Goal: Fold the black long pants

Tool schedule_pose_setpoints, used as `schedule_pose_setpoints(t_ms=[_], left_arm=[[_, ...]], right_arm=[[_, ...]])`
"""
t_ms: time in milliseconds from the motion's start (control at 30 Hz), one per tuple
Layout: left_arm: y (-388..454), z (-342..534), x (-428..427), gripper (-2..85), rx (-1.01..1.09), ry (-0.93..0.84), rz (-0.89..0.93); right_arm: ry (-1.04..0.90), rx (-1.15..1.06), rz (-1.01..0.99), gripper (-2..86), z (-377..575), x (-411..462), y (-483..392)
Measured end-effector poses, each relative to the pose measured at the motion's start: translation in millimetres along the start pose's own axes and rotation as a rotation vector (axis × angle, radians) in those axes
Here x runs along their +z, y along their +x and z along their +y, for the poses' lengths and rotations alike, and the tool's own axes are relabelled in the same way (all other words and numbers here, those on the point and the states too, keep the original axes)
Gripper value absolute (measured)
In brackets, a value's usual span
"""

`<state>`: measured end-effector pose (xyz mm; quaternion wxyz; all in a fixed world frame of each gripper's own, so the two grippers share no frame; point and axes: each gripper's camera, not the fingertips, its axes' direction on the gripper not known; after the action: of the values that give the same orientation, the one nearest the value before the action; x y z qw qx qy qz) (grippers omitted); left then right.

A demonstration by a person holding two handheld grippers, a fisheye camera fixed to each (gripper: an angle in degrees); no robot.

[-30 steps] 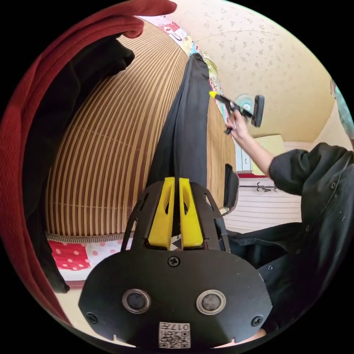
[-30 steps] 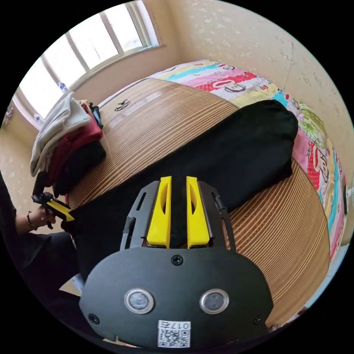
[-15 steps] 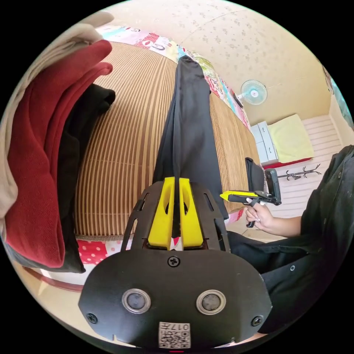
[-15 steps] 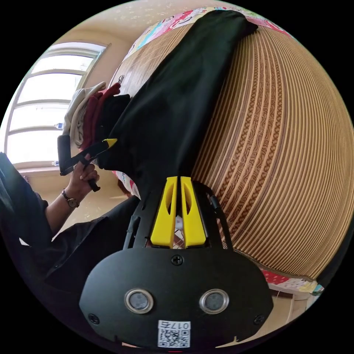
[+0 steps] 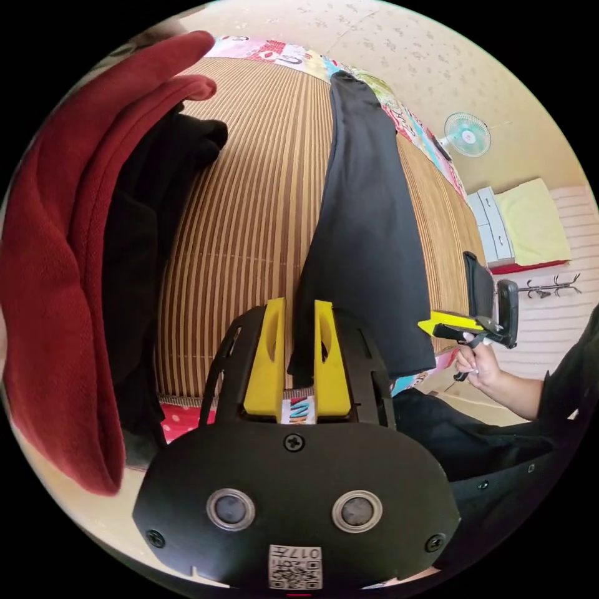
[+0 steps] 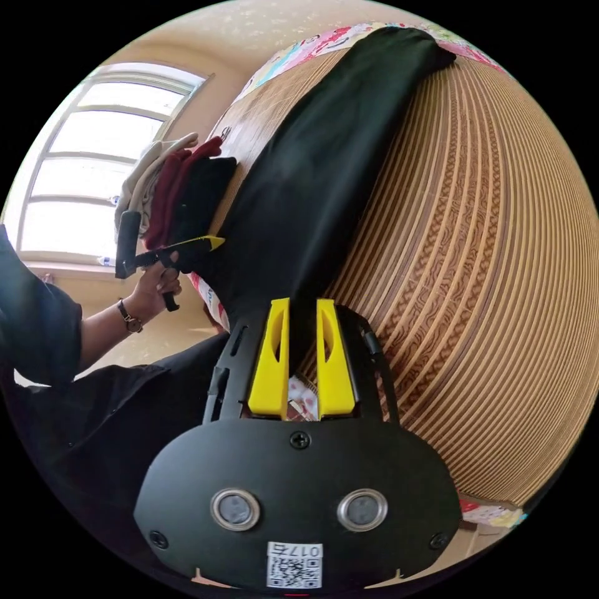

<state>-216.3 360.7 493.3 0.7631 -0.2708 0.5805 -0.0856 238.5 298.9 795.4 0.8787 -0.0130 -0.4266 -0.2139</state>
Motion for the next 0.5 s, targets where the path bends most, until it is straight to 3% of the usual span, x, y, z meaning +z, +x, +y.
schedule_pose_setpoints(t_ms=[100, 333, 500], left_arm=[[12, 2, 2, 4.1, -0.047, -0.036, 0.065], [66, 8, 15, 4.9, -0.008, -0.192, 0.188], [32, -50, -39, 8.6, -0.127, 0.078, 0.441]], right_arm=[[-0.074, -0.104, 0.065, 4.6, 0, -30, 0], [-0.185, -0.055, 0.111, 4.4, 61, -99, 31], [-0.057, 0.052, -0.176, 8.6, 54, -187, 98]])
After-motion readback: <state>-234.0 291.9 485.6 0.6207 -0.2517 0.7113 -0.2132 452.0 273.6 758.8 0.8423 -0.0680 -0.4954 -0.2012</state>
